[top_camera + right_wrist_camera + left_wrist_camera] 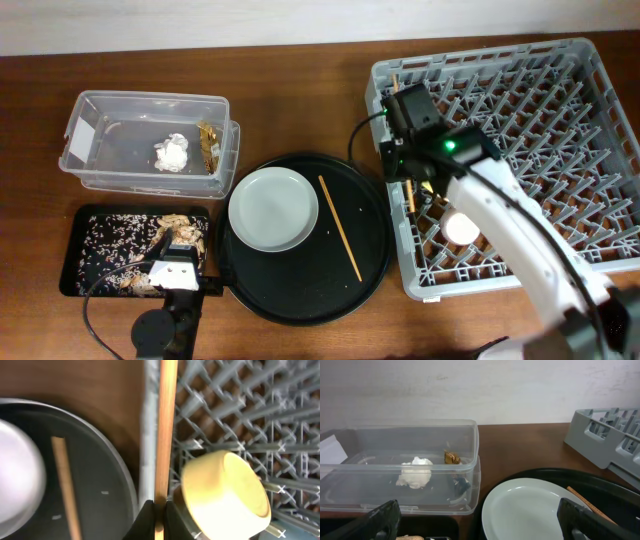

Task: Sort waste into correct bins and load items into the dishwasher rack
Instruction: 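Place the chopsticks into the dish rack with the right gripper, then grasp the white plate's rim with the right gripper, then lift the white plate and stand it in the dish rack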

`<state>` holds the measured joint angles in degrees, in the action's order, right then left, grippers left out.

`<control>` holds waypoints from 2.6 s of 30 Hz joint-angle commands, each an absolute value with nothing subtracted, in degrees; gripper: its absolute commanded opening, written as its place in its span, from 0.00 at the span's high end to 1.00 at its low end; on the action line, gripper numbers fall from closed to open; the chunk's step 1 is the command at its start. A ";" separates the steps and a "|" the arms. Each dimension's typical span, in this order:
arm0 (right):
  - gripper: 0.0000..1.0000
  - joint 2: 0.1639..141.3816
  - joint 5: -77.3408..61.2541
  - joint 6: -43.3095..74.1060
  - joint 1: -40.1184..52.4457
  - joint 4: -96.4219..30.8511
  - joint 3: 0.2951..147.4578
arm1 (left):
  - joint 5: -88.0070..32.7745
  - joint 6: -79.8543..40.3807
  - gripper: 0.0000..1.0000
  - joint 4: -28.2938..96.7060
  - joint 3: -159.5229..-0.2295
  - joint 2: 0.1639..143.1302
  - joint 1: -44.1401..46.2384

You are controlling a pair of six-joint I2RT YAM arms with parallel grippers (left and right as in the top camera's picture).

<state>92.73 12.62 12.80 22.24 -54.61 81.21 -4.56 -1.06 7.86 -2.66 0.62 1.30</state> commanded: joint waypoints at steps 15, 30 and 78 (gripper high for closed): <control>0.49 102.28 5.10 12.53 40.14 -52.97 74.94 | -5.15 -0.36 0.01 7.70 -2.15 0.36 0.95; 0.96 110.87 0.69 12.91 40.03 -50.57 71.33 | -5.15 -0.36 0.01 7.70 -2.15 0.36 0.95; 0.96 106.30 -4.16 43.42 36.99 -42.04 76.88 | -5.15 -0.36 0.01 7.70 -2.15 0.36 0.95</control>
<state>115.18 -9.93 47.29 38.22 -39.75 77.32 -4.56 -1.06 7.86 -2.63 0.62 1.30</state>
